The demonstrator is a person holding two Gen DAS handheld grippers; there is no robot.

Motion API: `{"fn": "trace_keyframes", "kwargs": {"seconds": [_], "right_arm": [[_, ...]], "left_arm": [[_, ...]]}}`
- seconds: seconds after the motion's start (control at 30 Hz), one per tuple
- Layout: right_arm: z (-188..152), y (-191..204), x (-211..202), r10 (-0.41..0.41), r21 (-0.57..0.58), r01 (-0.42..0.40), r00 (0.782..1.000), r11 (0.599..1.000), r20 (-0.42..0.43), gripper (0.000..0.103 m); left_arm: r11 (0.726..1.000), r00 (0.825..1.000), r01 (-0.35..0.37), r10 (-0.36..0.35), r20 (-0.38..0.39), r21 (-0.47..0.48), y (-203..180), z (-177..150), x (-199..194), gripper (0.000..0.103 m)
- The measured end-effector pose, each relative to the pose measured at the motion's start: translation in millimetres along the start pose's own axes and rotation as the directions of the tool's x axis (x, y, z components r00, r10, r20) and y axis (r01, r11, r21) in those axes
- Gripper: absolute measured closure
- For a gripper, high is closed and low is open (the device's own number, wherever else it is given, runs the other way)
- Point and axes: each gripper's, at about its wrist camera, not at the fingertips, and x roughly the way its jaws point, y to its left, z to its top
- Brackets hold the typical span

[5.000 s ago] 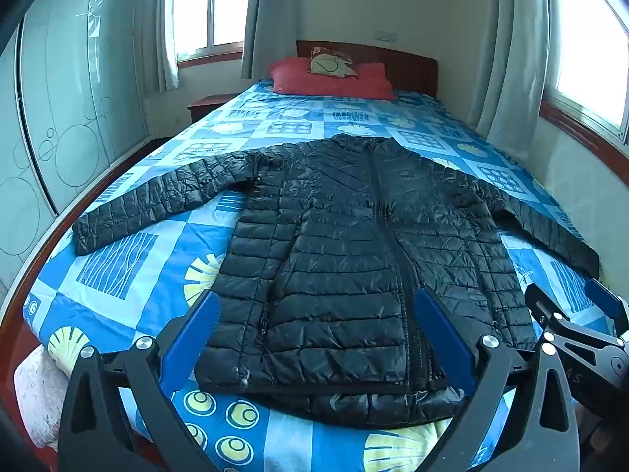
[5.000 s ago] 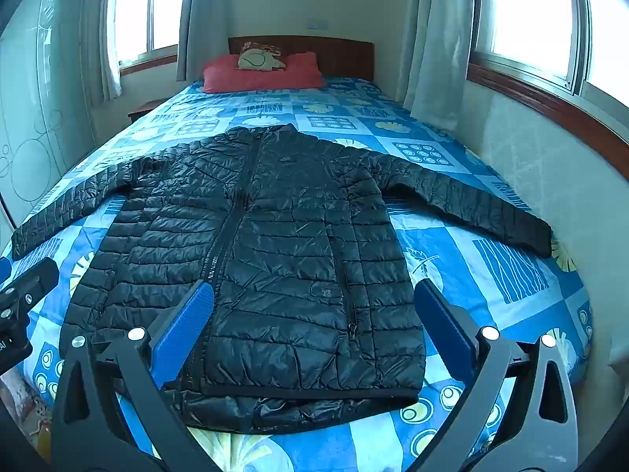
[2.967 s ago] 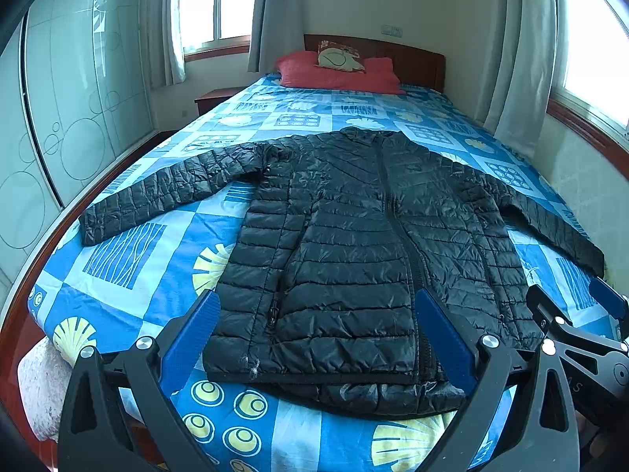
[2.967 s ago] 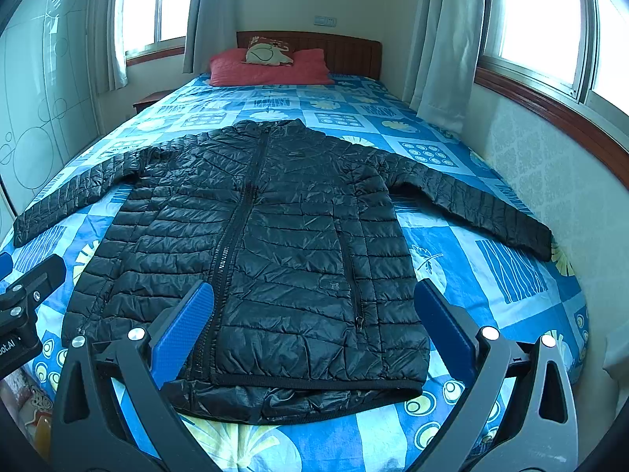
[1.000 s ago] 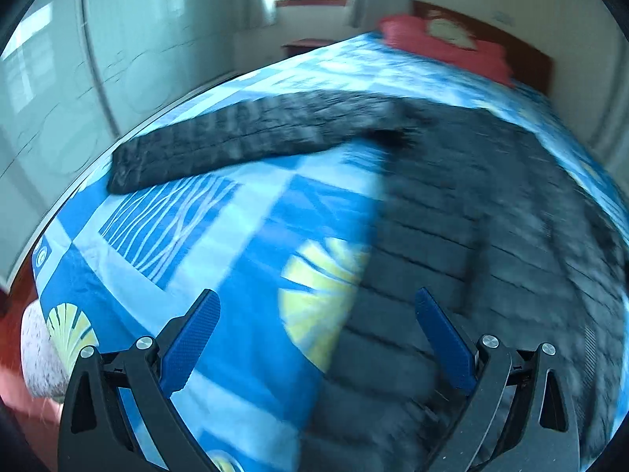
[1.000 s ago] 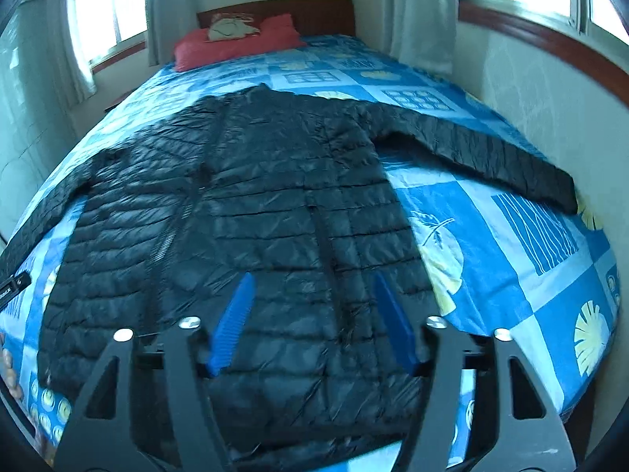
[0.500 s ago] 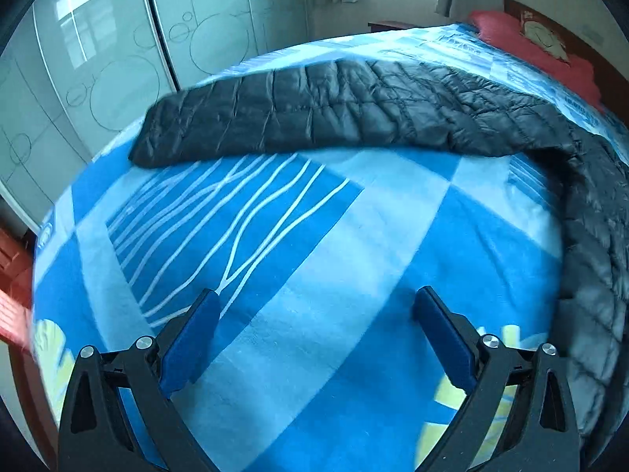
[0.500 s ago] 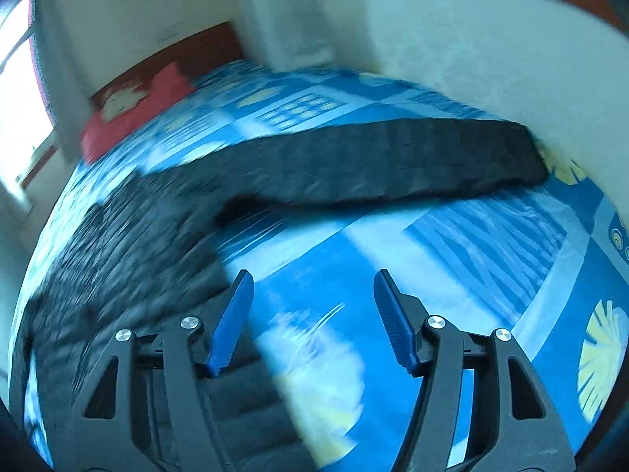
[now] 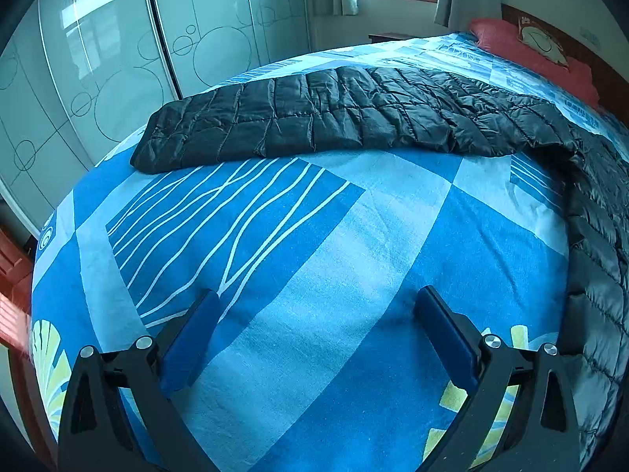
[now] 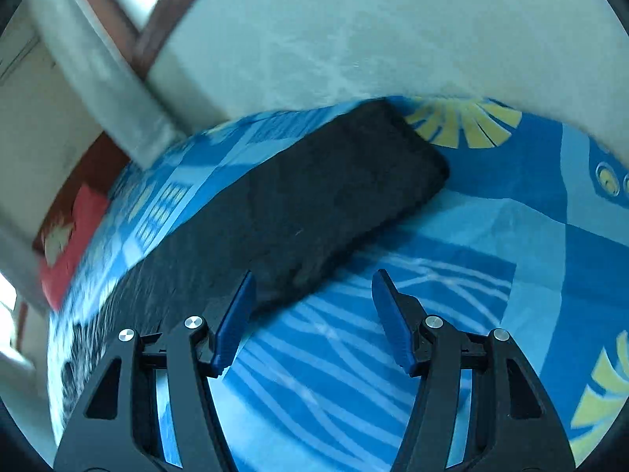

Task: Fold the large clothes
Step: 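Move the right gripper to a sleeve cuff and close on it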

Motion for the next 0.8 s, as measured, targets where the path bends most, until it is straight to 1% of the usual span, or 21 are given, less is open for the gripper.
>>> {"fn": "trace_keyframes", "kwargs": {"seconds": [0.1, 0.17, 0.2, 0.27, 0.37, 0.4, 0.43, 0.47, 0.5, 0.57, 0.63, 0.67, 0.73, 0.8], "right_arm": [[7, -13, 20, 0.021, 0.073, -0.021, 1.0, 0.997, -0.002, 0.042], [11, -20, 24, 0.04, 0.103, -0.043, 0.999, 0.994, 0.032, 0.041], [14, -22, 27, 0.042, 0.112, -0.048, 0.997, 0.992, 0.058, 0.039], [20, -22, 33, 0.055, 0.115, -0.065, 0.995, 0.991, 0.087, 0.033], [26, -23, 40, 0.061, 0.12, -0.076, 0.99, 0.99, 0.124, 0.033], [29, -25, 44, 0.055, 0.13, -0.073, 0.989, 0.989, 0.139, 0.035], [30, -27, 46, 0.041, 0.141, -0.062, 0.988, 0.988, 0.146, 0.05], [30, -32, 49, 0.029, 0.163, -0.052, 0.99, 0.985, 0.137, 0.067], [33, -36, 53, 0.033, 0.184, -0.058, 0.99, 0.981, 0.135, 0.072], [37, -40, 55, 0.047, 0.21, -0.074, 0.99, 0.975, 0.132, 0.09], [40, -34, 51, 0.049, 0.186, -0.074, 0.989, 0.98, 0.14, 0.096], [41, -27, 45, 0.049, 0.163, -0.074, 0.987, 0.984, 0.154, 0.097], [44, -4, 31, 0.068, 0.091, -0.087, 0.979, 0.992, 0.193, 0.097], [43, 30, 16, 0.111, -0.004, -0.113, 0.969, 0.994, 0.223, 0.097]], "left_arm": [[1.0, 1.0, -0.003, 0.003, 0.001, 0.002, -1, -1, 0, 0.004], [1.0, 1.0, -0.008, 0.008, 0.001, 0.006, -1, -1, 0, 0.004], [1.0, 1.0, -0.01, 0.01, 0.001, 0.006, -1, -1, 0, 0.004], [1.0, 1.0, -0.011, 0.011, 0.001, 0.007, -2, -1, 0, 0.004], [1.0, 1.0, -0.011, 0.011, 0.002, 0.007, -2, -1, 0, 0.004], [1.0, 1.0, -0.012, 0.012, 0.002, 0.007, -2, -1, 1, 0.004], [1.0, 1.0, -0.012, 0.012, 0.002, 0.008, -2, -1, 1, 0.004], [1.0, 1.0, -0.012, 0.012, 0.001, 0.007, -2, -1, 1, 0.004], [1.0, 1.0, -0.011, 0.011, 0.001, 0.007, -2, 0, 1, 0.004], [1.0, 1.0, -0.013, 0.013, 0.002, 0.008, -2, -1, 1, 0.004], [1.0, 1.0, -0.015, 0.015, 0.001, 0.01, -3, 0, 1, 0.004], [1.0, 1.0, -0.016, 0.016, 0.002, 0.011, -3, 0, 1, 0.004], [1.0, 1.0, -0.016, 0.016, 0.004, 0.01, -2, -1, 1, 0.004], [1.0, 1.0, -0.016, 0.016, 0.006, 0.009, -2, 0, 1, 0.004]]}}
